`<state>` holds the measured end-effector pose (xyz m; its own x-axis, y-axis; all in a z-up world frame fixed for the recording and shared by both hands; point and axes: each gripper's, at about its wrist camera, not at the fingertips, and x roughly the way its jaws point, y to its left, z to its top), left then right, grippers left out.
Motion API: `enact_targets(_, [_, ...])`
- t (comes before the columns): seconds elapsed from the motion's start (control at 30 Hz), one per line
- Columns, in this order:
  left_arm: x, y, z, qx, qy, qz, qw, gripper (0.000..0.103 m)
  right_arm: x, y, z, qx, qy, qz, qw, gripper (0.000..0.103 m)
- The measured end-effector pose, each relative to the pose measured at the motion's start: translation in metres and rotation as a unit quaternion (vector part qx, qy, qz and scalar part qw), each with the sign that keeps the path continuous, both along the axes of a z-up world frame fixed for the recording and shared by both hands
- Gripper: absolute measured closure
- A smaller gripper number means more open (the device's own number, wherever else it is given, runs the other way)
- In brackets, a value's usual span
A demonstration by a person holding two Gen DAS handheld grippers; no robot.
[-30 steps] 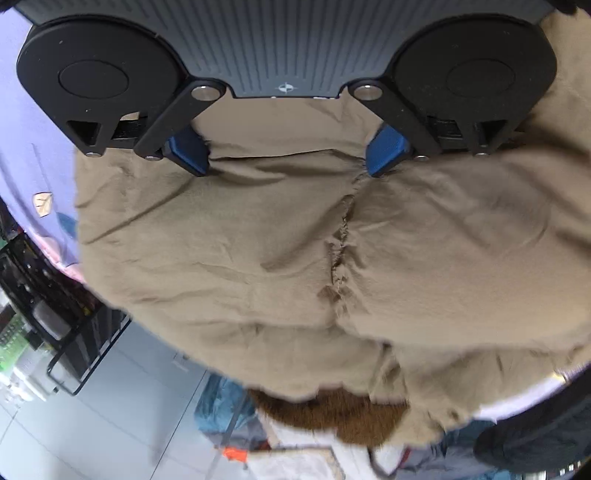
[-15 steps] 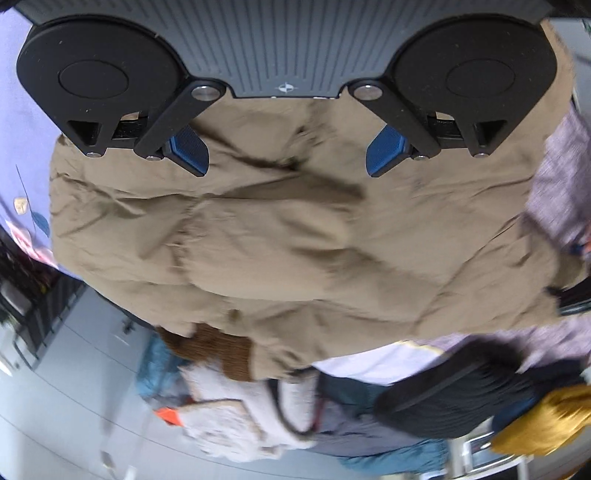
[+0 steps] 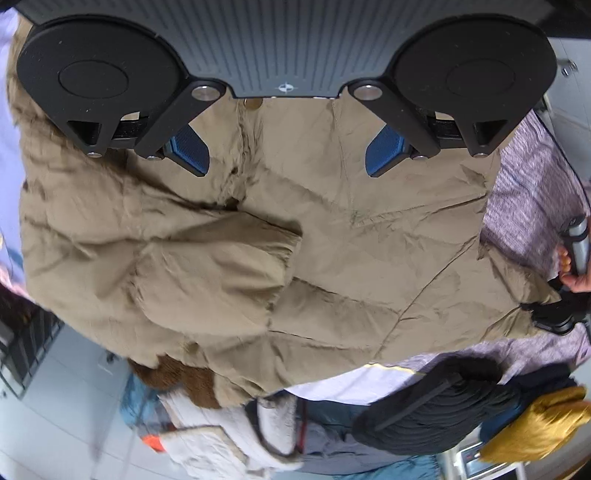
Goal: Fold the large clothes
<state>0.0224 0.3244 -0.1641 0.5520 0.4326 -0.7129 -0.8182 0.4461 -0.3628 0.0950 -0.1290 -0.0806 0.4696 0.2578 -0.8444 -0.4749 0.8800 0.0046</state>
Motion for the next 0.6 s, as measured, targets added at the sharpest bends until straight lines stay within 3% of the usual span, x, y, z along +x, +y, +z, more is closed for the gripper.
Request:
enact_targets(0.1, [0.013,-0.029,0.035,0.072,0.017,-0.028,0.9969,0.040,0.000,-0.013,-0.002,0.018,0.008,-0.021,1.000,0.010])
enact_targets(0.2, [0.035,-0.078,0.085,0.159,0.006,-0.096,0.9825,0.041,-0.001,-0.031,-0.004,0.031,0.013,-0.042,0.999,0.010])
enact_targets(0.3, [0.065,-0.143,0.131,0.217,-0.036,-0.203,0.9543,0.041,-0.001,-0.053,-0.006,0.044,0.016,-0.068,0.997,0.012])
enact_targets(0.4, [0.099,-0.212,0.155,0.206,-0.081,-0.298,0.9285,0.040,0.000,-0.076,-0.010,0.054,0.023,-0.095,0.994,0.014])
enact_targets(0.53, [0.131,-0.316,0.151,0.219,-0.080,-0.406,0.8837,0.040,0.003,-0.109,-0.010,0.054,0.019,-0.135,0.989,0.014])
enact_targets(0.6, [0.145,-0.356,0.130,0.222,-0.050,-0.459,0.8589,0.040,0.003,-0.124,-0.009,0.052,0.014,-0.154,0.987,0.014])
